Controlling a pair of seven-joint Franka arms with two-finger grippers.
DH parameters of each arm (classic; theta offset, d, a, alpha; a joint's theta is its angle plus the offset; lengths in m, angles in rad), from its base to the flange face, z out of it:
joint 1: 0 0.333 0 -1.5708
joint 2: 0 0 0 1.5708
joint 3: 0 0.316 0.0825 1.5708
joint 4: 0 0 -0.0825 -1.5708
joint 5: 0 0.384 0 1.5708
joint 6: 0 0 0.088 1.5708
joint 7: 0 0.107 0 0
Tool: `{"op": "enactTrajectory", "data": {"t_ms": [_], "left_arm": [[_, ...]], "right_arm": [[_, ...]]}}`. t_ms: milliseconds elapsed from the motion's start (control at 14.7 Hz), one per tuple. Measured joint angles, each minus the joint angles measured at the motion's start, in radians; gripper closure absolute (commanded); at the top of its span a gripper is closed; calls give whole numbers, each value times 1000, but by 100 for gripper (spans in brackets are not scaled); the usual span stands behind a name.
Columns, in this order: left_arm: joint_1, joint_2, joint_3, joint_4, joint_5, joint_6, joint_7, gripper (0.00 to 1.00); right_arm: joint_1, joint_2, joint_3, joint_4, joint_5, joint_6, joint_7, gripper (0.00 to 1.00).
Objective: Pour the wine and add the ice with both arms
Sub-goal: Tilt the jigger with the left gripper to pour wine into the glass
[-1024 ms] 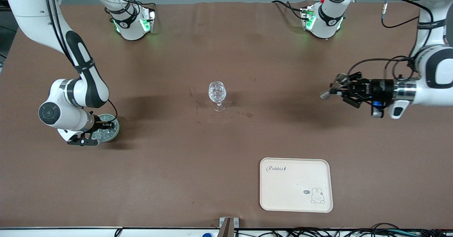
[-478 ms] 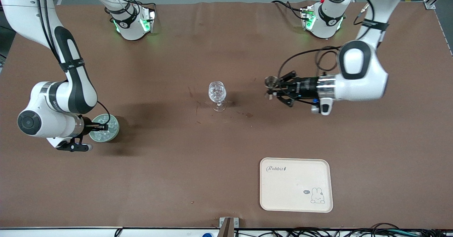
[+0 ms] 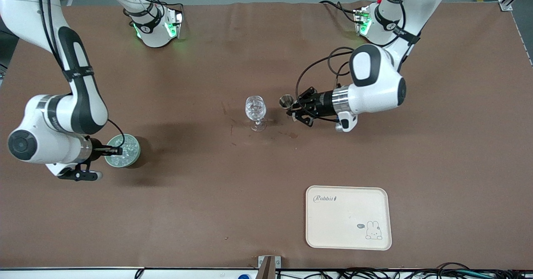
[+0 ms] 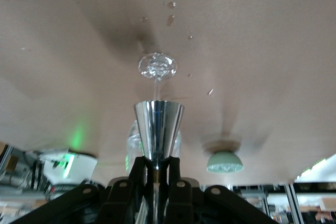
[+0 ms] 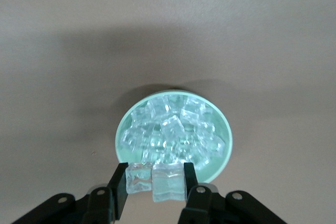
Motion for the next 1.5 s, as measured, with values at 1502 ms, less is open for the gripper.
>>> {"op": "enactTrajectory", "data": {"t_ms": [1502], "left_arm": [[-69, 165, -174, 236, 1145, 2, -772, 100]], "right_arm": [[-12, -381, -20, 265, -19, -448, 23, 98]]}}
